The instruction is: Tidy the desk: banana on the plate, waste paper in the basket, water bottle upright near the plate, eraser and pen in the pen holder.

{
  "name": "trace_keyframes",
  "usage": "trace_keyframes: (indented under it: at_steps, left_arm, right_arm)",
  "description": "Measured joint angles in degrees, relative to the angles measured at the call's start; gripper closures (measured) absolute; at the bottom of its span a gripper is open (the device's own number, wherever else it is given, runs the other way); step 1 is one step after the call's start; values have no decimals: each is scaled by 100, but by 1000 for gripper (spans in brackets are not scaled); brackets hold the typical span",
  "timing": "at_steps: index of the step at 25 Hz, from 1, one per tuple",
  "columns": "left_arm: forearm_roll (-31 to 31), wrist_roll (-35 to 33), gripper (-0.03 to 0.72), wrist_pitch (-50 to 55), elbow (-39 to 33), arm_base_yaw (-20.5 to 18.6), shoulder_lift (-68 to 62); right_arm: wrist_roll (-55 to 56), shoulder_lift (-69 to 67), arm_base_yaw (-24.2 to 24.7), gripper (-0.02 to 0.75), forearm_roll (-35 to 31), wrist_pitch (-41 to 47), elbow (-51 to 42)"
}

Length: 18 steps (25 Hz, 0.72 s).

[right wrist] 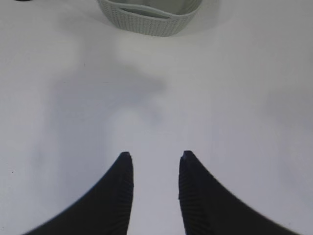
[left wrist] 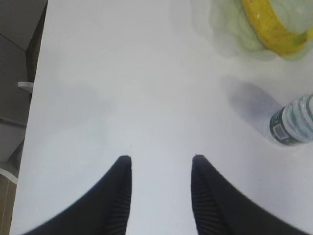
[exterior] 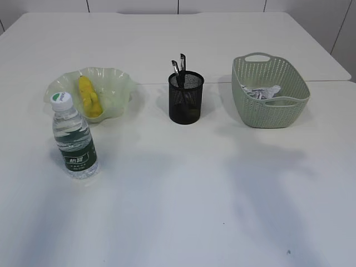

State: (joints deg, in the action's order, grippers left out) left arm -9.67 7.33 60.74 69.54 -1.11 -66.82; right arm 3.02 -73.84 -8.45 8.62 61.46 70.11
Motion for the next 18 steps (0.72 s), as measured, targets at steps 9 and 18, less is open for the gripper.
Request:
trace_keyframes:
  at_steps: [9,18]
  left_arm:
    - [-71,126,391,259,-1161,0,1989]
    - [78,165,328,1048,-1877,0,3932]
  right_arm:
    - [763,986,0,496,44,341,-355]
    - [1211,2762,0,496,44,1000,-880]
